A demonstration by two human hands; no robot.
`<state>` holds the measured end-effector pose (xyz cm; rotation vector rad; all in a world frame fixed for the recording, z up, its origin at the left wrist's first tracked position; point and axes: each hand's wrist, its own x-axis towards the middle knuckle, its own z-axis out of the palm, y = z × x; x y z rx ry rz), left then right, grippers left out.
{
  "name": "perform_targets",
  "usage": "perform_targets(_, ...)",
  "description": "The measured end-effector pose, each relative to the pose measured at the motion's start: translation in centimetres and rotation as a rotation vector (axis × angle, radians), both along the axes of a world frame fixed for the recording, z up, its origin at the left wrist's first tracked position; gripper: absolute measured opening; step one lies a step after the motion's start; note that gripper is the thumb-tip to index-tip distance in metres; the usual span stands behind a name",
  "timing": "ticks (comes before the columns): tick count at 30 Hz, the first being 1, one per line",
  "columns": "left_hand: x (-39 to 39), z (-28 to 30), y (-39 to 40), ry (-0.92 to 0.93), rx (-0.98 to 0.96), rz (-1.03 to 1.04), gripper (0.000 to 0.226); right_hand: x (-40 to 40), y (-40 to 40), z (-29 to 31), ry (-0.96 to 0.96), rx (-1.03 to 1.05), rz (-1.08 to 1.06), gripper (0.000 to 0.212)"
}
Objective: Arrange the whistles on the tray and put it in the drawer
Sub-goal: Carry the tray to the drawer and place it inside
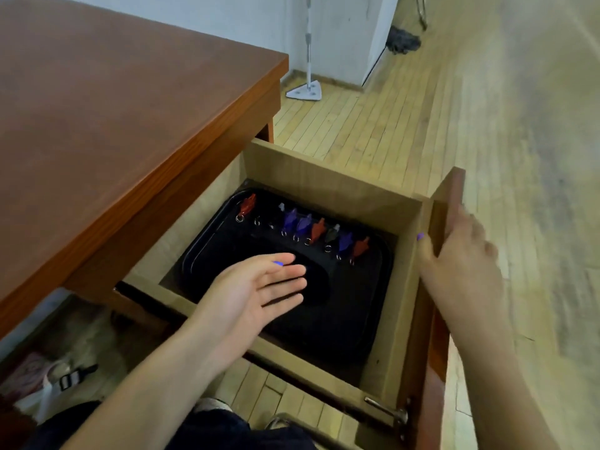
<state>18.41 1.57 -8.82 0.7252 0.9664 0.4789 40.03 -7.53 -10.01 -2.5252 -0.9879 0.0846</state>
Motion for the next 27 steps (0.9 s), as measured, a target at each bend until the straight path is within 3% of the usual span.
perform_targets(2,-1.1,0.5,-0.6,0.016,0.043,-0.004,0.024,-3.7,-3.6,-0.9,0.198,-0.009,0.002,0.080)
perform_targets(4,-2.4,0.9,-1.1,0.041,0.126,0.000,0.024,-5.7,-4.6,-1.0,0.349,0.152,0.016,0.088)
perform_targets(8,-4.7,2.0,-2.1,0.134,0.387,0.025,0.020,-6.6,-2.9,-0.8,0.490,0.341,-0.058,0.090)
perform_targets(16,-11.6,4.1,-4.3,0.546,1.213,0.187,0.024,-15.5,4.4,-0.5,0.824,0.605,0.081,0.082)
perform_targets(19,-15.0,5.0,-5.1,0.605,1.285,0.331,0.025,-19.1,5.5,-0.5,0.922,0.559,0.204,0.081)
perform_targets(25,-20.3,6.5,-7.1,0.650,1.206,0.516,0.024,-22.7,7.5,0.8,1.144,0.425,0.378,0.076)
perform_targets(27,-21.3,7.1,-7.7,0.633,1.205,0.531,0.016,-24.1,7.4,1.1,1.068,0.492,0.448,0.070)
